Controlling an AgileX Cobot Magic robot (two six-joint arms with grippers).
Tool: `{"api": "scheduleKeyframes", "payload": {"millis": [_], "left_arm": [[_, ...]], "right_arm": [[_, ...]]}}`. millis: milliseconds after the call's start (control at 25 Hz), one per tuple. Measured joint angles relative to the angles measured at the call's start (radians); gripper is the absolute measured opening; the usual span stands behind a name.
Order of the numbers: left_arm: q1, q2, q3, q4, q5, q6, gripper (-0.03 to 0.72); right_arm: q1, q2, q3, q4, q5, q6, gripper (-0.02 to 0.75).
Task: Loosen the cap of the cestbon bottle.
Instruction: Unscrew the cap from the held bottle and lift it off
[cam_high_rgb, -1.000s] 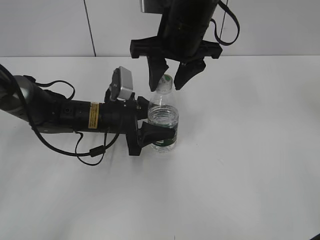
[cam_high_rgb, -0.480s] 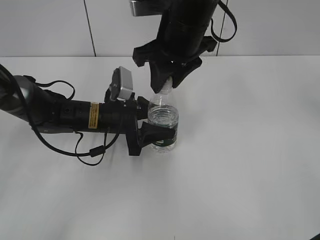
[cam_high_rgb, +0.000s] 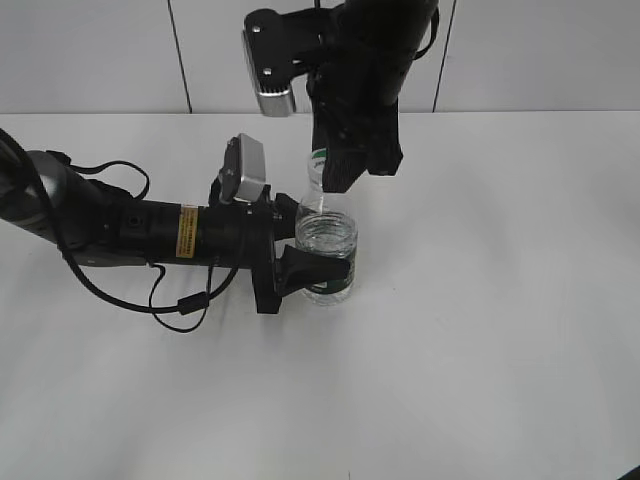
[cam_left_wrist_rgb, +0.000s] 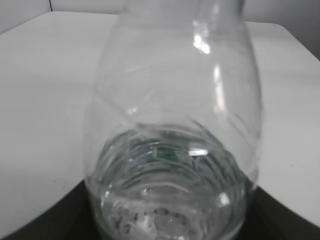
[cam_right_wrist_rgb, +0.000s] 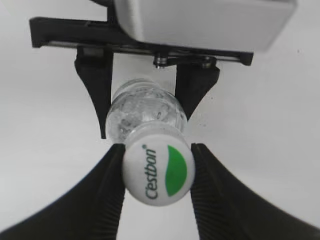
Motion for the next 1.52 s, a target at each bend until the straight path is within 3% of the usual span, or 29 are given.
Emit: {"api": "scheduleKeyframes", "payload": {"millis": [200, 680, 960, 1520], "left_arm": [[0.0, -0.001, 0.0, 0.001, 0.0, 0.001, 0.413], [0.0, -0.001, 0.0, 0.002, -0.013, 0.0, 0.413], [-0.001, -0.015, -0.001, -0.004, -0.027, -0.007, 0.413], [0.0, -0.003, 0.001, 0.003, 0.001, -0.015, 0.412]], "right_arm": [[0.0, 0.0, 0.0, 0.001, -0.001, -0.098, 0.305], [0.0, -0.005, -0.014, 0.007, 0.009, -0.092, 0.305], [0.0, -0.054, -0.015, 0.017, 0.009, -0.016, 0.294], [0.001, -0.103, -0.025, 0.043, 0.004, 0.313, 0.293]]}}
